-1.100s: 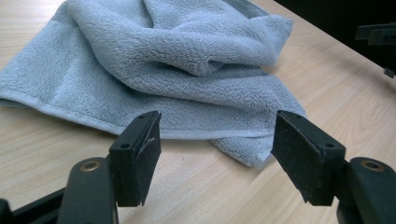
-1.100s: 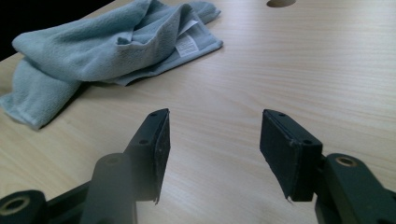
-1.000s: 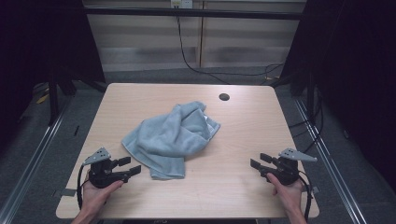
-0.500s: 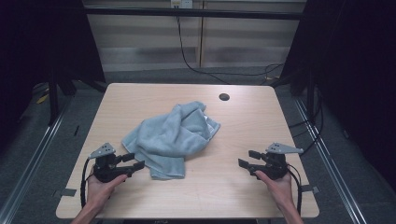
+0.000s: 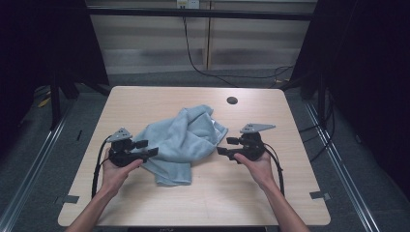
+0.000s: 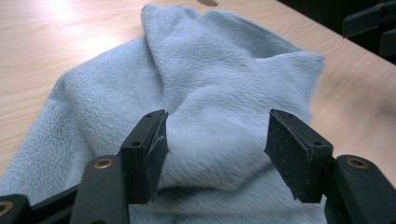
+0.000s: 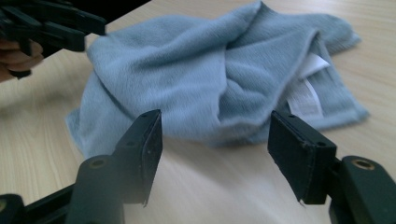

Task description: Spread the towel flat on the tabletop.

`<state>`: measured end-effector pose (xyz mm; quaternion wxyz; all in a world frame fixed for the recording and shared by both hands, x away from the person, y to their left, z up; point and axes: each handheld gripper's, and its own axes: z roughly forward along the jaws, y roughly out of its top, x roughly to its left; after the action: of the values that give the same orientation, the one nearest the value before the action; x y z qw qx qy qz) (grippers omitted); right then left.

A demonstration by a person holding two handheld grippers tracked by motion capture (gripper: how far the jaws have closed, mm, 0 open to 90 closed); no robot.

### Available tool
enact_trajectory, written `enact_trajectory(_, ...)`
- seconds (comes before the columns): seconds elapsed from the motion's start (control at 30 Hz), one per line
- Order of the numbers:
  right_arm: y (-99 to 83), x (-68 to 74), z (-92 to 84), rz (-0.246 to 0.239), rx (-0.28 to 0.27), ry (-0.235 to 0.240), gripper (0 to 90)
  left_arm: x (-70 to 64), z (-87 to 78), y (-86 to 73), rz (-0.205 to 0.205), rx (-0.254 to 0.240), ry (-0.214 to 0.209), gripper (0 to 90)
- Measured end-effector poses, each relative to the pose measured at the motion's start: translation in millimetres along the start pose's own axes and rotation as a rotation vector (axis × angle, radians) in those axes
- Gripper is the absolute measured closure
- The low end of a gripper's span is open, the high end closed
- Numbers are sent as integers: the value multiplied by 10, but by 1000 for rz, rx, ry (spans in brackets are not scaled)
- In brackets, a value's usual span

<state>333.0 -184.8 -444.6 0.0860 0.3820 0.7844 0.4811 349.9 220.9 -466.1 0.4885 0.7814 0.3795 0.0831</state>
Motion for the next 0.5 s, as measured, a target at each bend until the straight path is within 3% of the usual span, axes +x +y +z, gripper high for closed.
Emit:
enact_trajectory(0.07,41,8,60,-7,7,-4,371,17,52,-34,-5,14,-4,437)
enact_trajectory(0.13,119,11,234,-33,22,10,402,60,158,-146,4,66,-27,470)
enact_trajectory(0.3,176,13,453,-53,33,25,417,70,194,-183,7,84,-40,502)
enact_trajectory(0.33,171,15,594,-54,65,26,397,60,209,-206,12,89,-38,500)
enact_trajectory(0.37,171,15,594,-54,65,26,397,60,209,-206,12,89,-38,498)
enact_trajectory(0.4,131,7,703,-52,99,39,366,43,213,-226,22,91,-36,493)
enact_trajectory(0.43,131,7,703,-52,99,39,366,43,213,-226,22,91,-36,490)
enact_trajectory(0.47,42,2,833,-45,149,29,320,33,211,-225,26,96,-35,486)
enact_trajectory(0.5,42,2,833,-45,149,29,320,33,211,-225,26,96,-35,481)
